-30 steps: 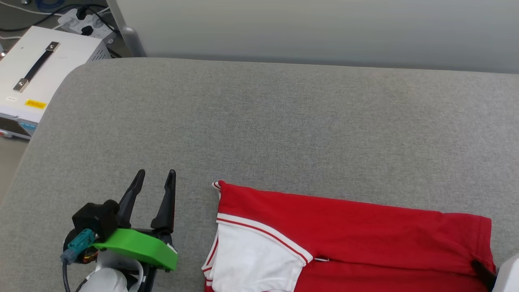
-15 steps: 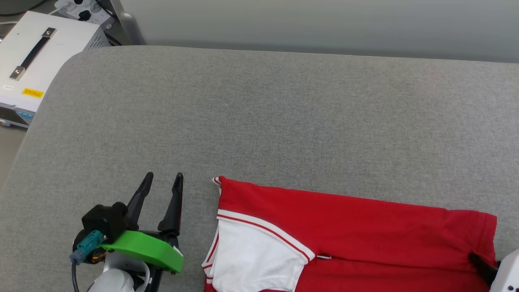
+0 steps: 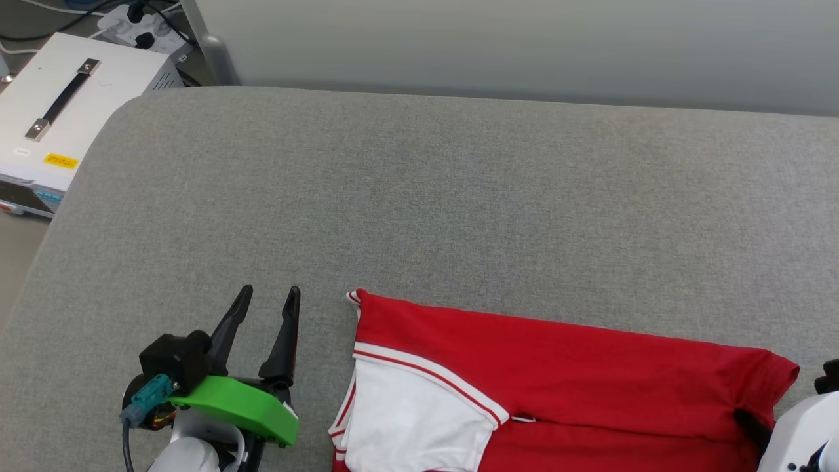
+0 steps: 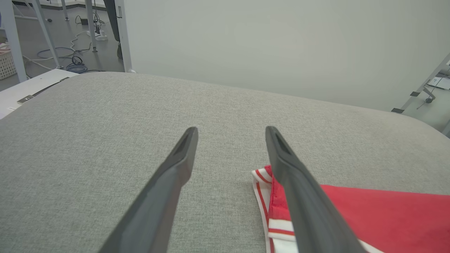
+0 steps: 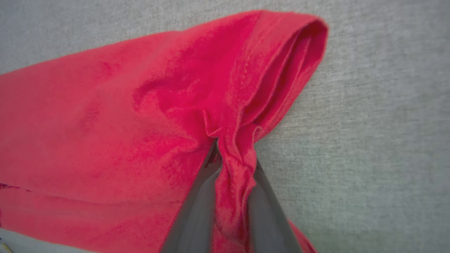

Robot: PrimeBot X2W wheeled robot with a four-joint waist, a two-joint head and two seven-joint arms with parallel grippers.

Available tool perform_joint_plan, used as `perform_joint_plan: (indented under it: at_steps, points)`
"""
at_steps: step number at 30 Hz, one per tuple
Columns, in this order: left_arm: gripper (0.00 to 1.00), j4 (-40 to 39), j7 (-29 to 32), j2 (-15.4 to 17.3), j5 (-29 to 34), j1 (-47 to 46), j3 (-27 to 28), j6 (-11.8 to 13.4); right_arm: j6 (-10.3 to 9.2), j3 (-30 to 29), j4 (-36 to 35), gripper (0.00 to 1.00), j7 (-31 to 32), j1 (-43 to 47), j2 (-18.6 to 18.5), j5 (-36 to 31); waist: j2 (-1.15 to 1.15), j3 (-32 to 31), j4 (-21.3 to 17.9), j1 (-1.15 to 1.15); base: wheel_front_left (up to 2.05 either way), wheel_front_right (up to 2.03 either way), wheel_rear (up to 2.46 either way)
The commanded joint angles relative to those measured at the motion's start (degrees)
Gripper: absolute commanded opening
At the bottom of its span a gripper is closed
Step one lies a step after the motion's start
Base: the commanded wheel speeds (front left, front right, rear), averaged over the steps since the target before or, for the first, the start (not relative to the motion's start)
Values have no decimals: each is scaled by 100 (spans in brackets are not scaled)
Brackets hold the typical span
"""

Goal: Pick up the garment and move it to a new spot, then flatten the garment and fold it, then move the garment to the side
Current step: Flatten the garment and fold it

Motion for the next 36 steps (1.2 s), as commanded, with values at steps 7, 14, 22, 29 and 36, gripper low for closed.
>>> perform_joint_plan:
  at_steps: [7,14,22,29,36]
  points:
    - [100,91,-34,-78,67,99,25,-75,50,-258,400,0,-689,-143,-162,-301,0,-182,-61,0,0,0,0]
    - [100,134,-34,-110,29,174,14,-108,50,-908,621,0,-990,-240,-287,-721,0,-343,-102,0,0,0,0]
    - [100,192,-34,-133,-41,304,-16,-108,50,-1105,184,0,-771,40,37,-906,0,-597,-147,0,0,0,0]
    - [100,191,-34,-156,-67,327,-8,-109,50,-871,-619,0,-399,354,529,-723,0,-704,-154,0,0,0,0]
    - [100,218,-34,-169,-88,367,55,-125,50,-385,-1471,0,74,521,1137,-412,0,-752,-113,0,0,0,0]
